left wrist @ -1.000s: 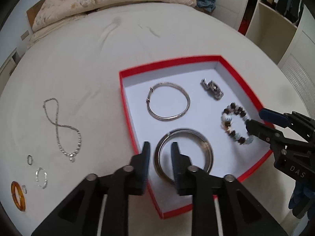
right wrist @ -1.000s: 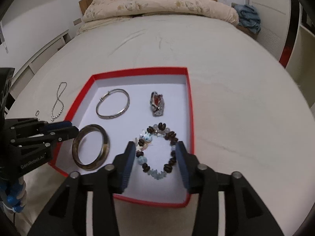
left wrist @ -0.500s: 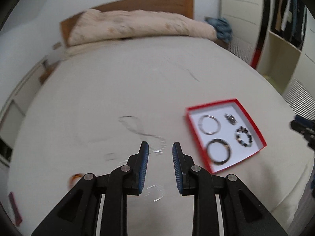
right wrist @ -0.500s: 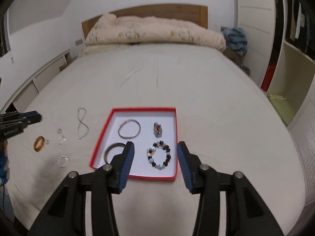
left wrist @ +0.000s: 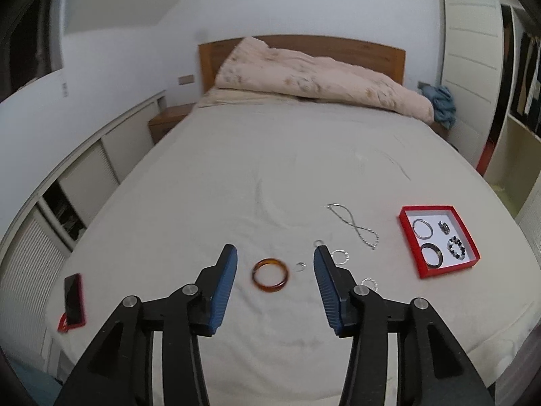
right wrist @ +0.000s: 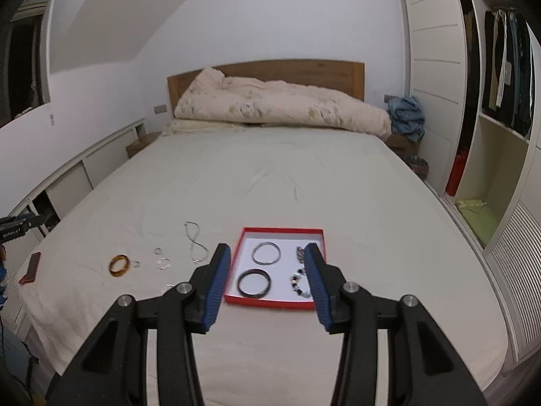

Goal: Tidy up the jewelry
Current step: 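Withdraw both grippers and move toward the amber bangle and hoops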

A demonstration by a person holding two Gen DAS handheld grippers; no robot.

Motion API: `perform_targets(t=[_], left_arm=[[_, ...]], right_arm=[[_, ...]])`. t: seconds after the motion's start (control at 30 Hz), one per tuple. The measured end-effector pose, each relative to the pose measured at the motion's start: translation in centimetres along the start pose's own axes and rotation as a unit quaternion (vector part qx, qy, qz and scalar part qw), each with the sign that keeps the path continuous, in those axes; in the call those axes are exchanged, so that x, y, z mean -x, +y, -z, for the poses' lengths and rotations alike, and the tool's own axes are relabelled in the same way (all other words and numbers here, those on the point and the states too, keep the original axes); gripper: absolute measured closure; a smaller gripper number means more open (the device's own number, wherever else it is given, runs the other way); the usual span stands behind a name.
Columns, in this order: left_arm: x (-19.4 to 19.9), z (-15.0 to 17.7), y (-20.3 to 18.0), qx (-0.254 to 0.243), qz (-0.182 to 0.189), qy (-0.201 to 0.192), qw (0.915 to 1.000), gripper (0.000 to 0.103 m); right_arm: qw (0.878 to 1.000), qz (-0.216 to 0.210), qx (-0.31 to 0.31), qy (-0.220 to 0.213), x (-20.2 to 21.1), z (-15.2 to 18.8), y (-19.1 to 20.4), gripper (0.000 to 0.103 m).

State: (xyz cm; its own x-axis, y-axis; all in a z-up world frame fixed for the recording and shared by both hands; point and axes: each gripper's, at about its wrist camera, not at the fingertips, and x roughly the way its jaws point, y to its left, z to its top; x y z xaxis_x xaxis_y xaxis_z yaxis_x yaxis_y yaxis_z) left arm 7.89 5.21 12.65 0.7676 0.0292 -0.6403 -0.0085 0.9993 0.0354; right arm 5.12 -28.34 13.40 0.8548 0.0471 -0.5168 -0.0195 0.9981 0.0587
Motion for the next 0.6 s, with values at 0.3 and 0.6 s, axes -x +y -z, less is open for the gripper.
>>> perform_targets(t=[0.3,0.6], left_arm=[[5.4,3.7,7.1,0.055,-0.02,-0.022,0.998,0.052],[6.0,7.2,10.8,0.084,-0.033,-0.009,0.9959,0.051]], right_arm=[[0.999,-0.026,0.024,-0.032,4.4,-0.7,5.6,0.06],[0.997,-0.055,0.033,-0.031,3.8,-0.5,9.8,0.06]])
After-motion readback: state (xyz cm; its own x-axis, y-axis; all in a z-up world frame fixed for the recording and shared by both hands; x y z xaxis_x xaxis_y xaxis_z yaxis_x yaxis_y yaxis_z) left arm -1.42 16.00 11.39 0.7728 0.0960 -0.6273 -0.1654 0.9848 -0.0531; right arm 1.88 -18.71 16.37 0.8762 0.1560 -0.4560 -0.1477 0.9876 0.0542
